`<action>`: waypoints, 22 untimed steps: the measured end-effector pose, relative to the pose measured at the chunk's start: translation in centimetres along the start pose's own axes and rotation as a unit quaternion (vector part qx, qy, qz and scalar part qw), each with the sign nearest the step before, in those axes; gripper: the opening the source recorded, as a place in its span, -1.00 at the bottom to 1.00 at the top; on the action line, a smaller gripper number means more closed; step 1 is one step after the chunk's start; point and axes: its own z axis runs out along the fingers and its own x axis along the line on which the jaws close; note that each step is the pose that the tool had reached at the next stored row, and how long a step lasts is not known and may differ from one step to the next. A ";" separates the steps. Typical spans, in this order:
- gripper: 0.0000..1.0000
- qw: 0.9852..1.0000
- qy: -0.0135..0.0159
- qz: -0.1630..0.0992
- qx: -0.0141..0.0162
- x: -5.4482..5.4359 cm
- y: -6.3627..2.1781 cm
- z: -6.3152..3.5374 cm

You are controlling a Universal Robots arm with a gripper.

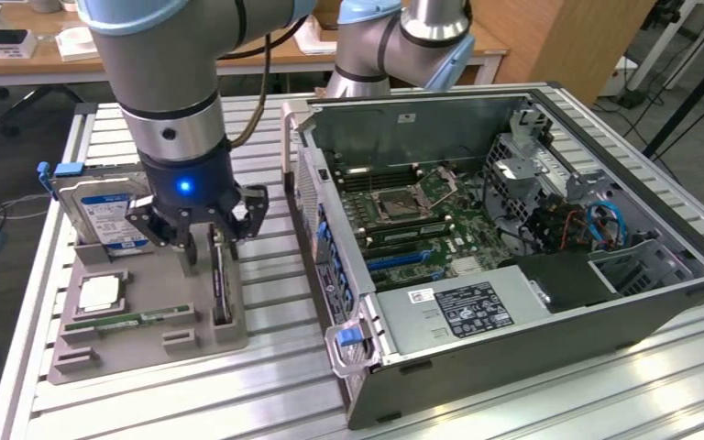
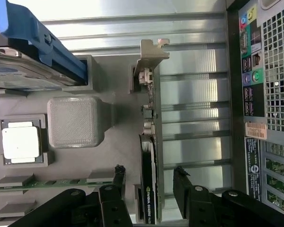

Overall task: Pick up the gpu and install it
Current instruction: 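Pick up the gpu and move the gpu toward the slot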

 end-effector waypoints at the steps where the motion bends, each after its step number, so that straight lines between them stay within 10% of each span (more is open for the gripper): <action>1: 0.06 1.000 0.000 0.000 0.000 0.0 -0.01 0.15; 22: 0.06 1.000 0.000 0.000 0.000 0.3 -0.12 2.52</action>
